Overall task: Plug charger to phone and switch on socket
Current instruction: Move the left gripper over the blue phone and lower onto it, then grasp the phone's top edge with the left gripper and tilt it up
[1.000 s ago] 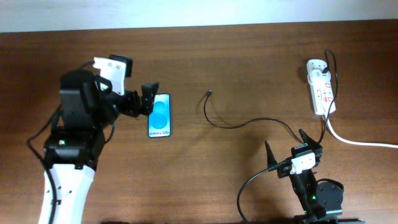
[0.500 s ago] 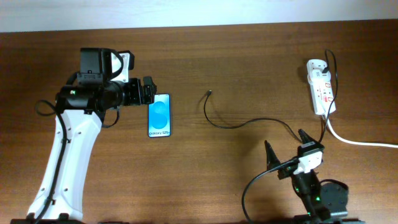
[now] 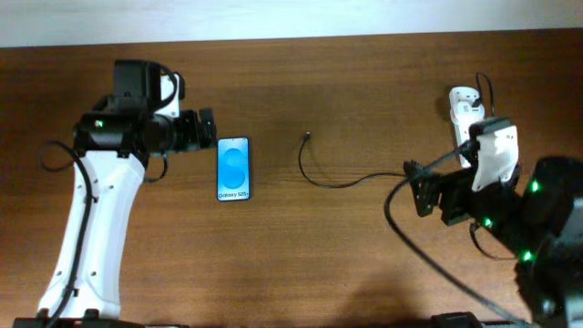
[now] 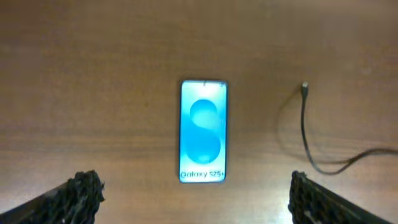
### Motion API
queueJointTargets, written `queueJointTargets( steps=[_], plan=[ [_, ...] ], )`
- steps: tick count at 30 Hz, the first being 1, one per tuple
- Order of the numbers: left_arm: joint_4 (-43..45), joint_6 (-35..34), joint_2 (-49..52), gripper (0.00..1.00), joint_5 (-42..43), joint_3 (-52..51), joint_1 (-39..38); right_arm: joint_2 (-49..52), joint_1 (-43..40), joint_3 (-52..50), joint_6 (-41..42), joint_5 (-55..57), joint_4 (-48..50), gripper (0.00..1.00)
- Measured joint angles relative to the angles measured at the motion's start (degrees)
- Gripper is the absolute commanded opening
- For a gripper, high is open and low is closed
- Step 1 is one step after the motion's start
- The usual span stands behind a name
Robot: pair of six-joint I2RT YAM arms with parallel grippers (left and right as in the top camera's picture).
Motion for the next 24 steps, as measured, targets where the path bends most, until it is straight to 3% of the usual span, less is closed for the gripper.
queueJointTargets(
  steps=[3,10,24],
  plan=[
    [-4.8,-0.2,6.3,0.99,-1.3,9.9,0.0,10.8,0.0,11.4,0.0,-0.3,-5.6,0.98],
    [-4.7,-0.1,17.2,0.99,-3.2,10.7,-4.0,23.6,0.0,12.4,0.2,-7.8,-10.0,0.98],
    [-1.3,1.6,35.7,0.99,-4.2,10.8,-6.5,26.1,0.0,12.4,0.1,-8.5,-11.4,0.98]
  ],
)
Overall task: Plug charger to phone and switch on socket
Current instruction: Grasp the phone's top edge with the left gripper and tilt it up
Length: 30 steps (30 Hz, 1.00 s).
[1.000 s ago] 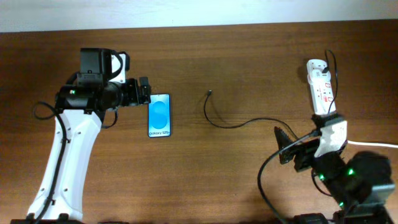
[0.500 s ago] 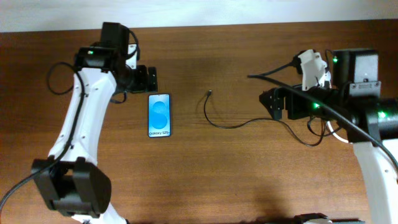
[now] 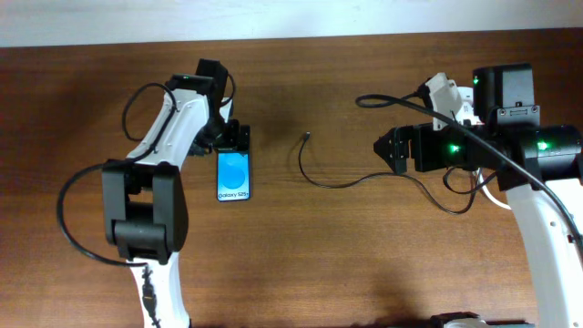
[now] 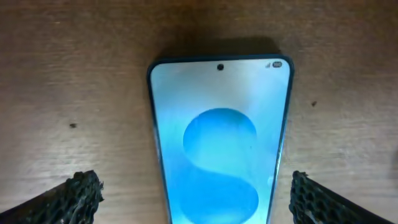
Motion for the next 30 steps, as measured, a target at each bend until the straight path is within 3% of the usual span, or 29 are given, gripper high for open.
queueJointTargets(
  steps=[22,30],
  plan=[
    [5.2,0.2,4.8,0.99,-1.4,0.0,-1.1,0.0,0.0,0.0,0.0,0.0,-1.1,0.98],
    [-3.5,-1.3,4.8,0.99,-1.2,-0.2,-1.9,0.0,0.0,0.0,0.0,0.0,-1.1,0.98]
  ],
)
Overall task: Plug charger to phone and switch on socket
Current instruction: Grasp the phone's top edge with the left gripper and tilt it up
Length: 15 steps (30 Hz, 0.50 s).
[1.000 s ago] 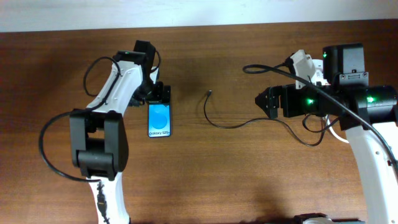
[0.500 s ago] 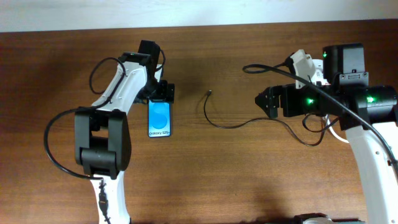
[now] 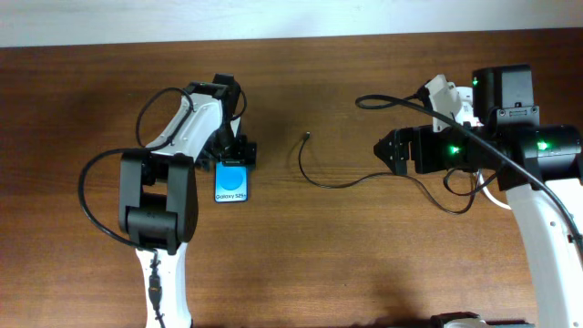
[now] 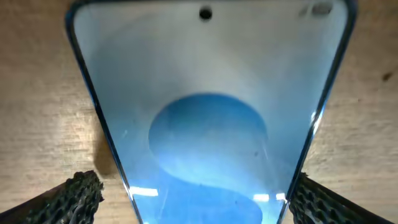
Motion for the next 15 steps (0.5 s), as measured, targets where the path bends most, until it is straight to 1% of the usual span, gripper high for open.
queueJointTargets(
  steps=[2,6,8,9,12,15],
  plan=[
    [-0.6,0.0,0.0,1.0,0.1,0.0,-0.3,0.0,0.0,0.0,0.0,0.0,0.0,0.98],
    [-0.1,-1.0,0.0,0.96,0.9,-0.1,-2.1,1.9,0.0,0.0,0.0,0.0,0.0,0.98],
    [0.2,-1.3,0.0,0.92,0.9,-0.1,-2.2,2.8,0.0,0.0,0.0,0.0,0.0,0.98],
    [0.3,-1.4,0.0,0.92,0.9,-0.1,-2.2,2.8,0.0,0.0,0.0,0.0,0.0,0.98],
    [3.0,-2.8,-0.1,0.93,0.0,-0.9,-2.2,2.8,0.0,0.0,0.0,0.0,0.0,0.98],
    [5.5,-4.2,-1.3,0.9,-0.2,-3.1,-2.3,2.8,0.0,0.0,0.0,0.0,0.0,0.98]
  ],
)
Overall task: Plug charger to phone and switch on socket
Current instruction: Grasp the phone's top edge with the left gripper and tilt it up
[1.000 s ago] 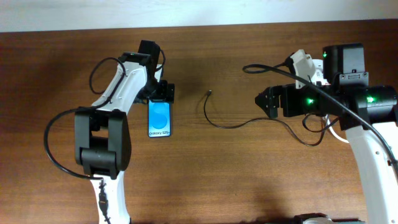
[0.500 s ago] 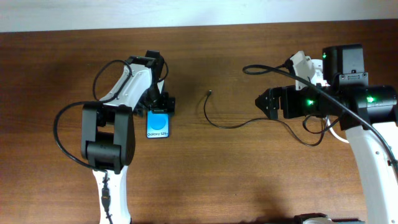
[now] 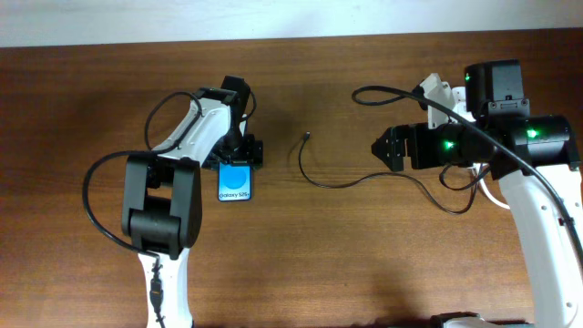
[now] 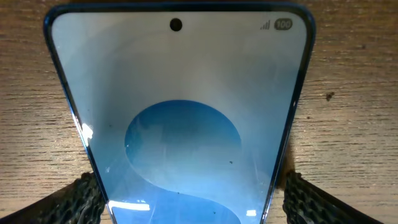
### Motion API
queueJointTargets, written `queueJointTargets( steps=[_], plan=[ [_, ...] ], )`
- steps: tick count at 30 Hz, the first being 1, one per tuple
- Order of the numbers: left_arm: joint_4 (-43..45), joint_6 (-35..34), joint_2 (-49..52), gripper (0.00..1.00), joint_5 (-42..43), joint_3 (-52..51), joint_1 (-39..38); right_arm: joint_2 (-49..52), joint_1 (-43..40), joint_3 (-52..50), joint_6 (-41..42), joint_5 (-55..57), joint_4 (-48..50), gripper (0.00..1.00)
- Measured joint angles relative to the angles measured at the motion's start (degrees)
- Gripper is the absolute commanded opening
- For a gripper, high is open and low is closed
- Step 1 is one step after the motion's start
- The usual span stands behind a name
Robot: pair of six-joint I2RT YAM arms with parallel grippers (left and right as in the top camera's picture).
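The phone [image 3: 235, 184] lies face up on the table with its blue screen lit, and it fills the left wrist view [image 4: 180, 124]. My left gripper [image 3: 239, 151] is down over the phone's top end, open. Its fingers [image 4: 79, 200] straddle the phone's long sides; the left one is at the edge and the right one stands a sliver off. The charger cable [image 3: 319, 179] curls across the middle, its free plug [image 3: 307, 138] lying loose. My right gripper [image 3: 383, 150] hovers right of the cable, open and holding nothing. The socket [image 3: 435, 91] is mostly hidden behind the right arm.
The brown wooden table [image 3: 82, 228] ends at a pale wall along the back edge. The right arm's own black cables [image 3: 392, 96] loop over the table near the charger lead.
The left gripper's fingers now sit closer to the phone's sides, and the phone shows slightly shifted in the wrist view. The right arm has edged a little to the left.
At first the left gripper stood left of the phone and the right arm low at the right. Then the left gripper was at the phone's top end and the right arm raised beside the cable. After that the left gripper was lower over the phone, and now straddles it closely.
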Motion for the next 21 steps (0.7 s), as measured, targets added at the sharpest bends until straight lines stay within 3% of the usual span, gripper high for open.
queueJointTargets(
  steps=[4,5,12,16,21],
  plan=[
    [0.7,-0.1,-0.1,0.83,-0.2,-0.1,-0.1,0.0,0.0,0.0,0.0,0.0,0.0,0.98],
    [0.8,-0.1,-0.1,0.73,-0.2,-0.1,-0.1,0.0,0.0,0.0,0.0,0.0,0.0,0.98],
    [1.0,-0.1,-0.2,0.51,-0.4,-0.1,-0.3,0.0,0.0,0.0,0.0,0.0,0.0,0.98],
    [1.0,-0.1,-0.2,0.49,-0.4,-0.1,-0.3,0.0,0.0,0.0,0.0,0.0,0.0,0.98],
    [-0.4,-0.1,0.3,0.28,-0.4,1.2,-0.3,0.0,0.0,0.0,0.0,0.0,0.0,0.98]
  ],
)
